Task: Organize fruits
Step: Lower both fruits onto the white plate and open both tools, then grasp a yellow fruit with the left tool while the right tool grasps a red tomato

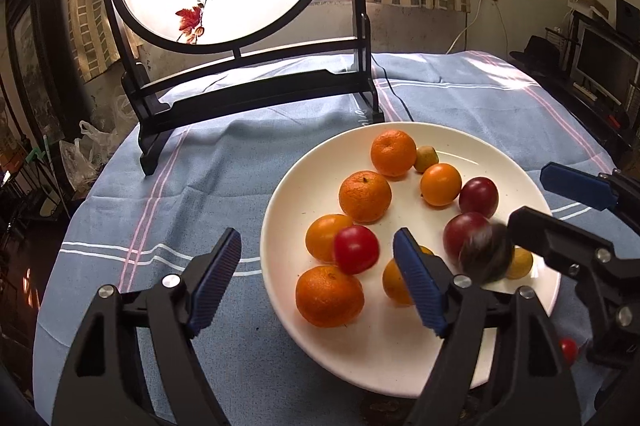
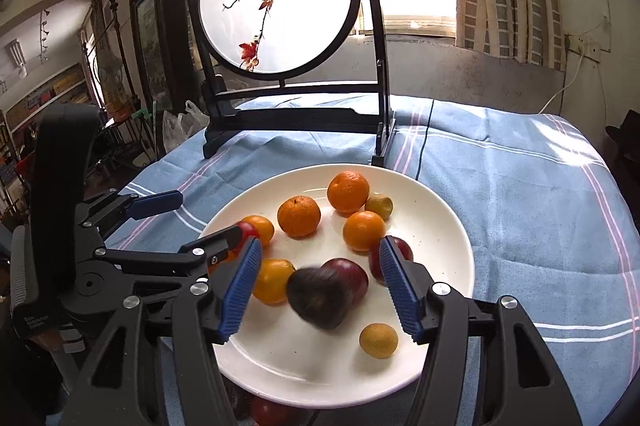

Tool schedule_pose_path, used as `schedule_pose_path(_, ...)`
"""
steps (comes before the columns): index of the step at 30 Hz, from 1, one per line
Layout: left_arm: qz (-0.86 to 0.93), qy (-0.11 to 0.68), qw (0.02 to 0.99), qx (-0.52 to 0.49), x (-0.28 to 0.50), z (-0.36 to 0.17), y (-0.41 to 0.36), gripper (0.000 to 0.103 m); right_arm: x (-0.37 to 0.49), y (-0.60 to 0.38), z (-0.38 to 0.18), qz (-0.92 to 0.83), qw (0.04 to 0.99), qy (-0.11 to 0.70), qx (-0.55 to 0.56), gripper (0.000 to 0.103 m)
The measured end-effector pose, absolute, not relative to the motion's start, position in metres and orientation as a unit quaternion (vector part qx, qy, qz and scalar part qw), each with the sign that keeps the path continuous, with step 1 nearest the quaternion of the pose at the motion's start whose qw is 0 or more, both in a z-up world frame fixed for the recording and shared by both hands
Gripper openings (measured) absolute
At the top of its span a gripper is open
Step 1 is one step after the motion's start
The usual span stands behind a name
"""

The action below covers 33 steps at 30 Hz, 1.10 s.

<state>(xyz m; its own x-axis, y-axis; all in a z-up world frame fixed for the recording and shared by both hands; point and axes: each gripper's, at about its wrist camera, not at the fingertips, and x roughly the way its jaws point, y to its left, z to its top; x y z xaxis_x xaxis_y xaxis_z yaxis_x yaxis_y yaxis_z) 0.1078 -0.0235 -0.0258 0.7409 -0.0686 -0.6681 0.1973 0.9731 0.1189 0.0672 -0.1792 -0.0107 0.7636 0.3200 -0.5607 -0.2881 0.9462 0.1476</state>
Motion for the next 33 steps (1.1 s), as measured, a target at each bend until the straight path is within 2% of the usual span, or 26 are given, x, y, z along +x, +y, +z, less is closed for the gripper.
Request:
schedule_pose_path(9, -0.083, 0.34, 0.933, 0.083, 0.1, -0.012, -0.021, 0.076, 0.059, -0.179, 0.003, 0.172, 0.94, 0.295, 0.016, 0.062)
schedule_pose_path(14, -0.107, 0.299, 0.944, 0.089, 0.073, 0.015, -0.019, 0.076, 0.025, -0.184, 0.018, 0.195, 0.937, 0.29, -0.028, 0.062)
schedule_pose_path(19, -0.129, 0.308, 0.937, 0.101, 0.048, 0.017, -0.008, 0.076, -0.015, -0.196, -0.021, 0.183, 0.903, 0.365, -0.134, 0.062)
schedule_pose_path(25, -0.168, 0.349, 0.916, 0.106, 0.014, -0.003, -0.003, 0.076, -0.027, -0.197, -0.06, 0.192, 0.879, 0.412, -0.144, 0.059)
schedule_pose_path(27, -0.187, 0.359, 0.906, 0.121, -0.001, -0.011, -0.012, 0.077, -0.022, -0.192, -0.07, 0.191, 0.872, 0.427, -0.146, 0.054)
schedule_pose_path(29, -0.211, 0.359, 0.897, 0.148, -0.02, -0.021, -0.027, 0.077, -0.018, -0.188, -0.079, 0.188, 0.863, 0.442, -0.156, 0.035)
schedule_pose_path(31, -0.24, 0.36, 0.885, 0.172, -0.037, -0.03, -0.044, 0.077, -0.019, -0.189, -0.076, 0.187, 0.866, 0.439, -0.151, 0.029)
schedule_pose_path(33, -0.258, 0.365, 0.874, 0.188, -0.046, -0.039, -0.06, 0.075, -0.024, -0.193, -0.07, 0.187, 0.871, 0.432, -0.137, 0.029)
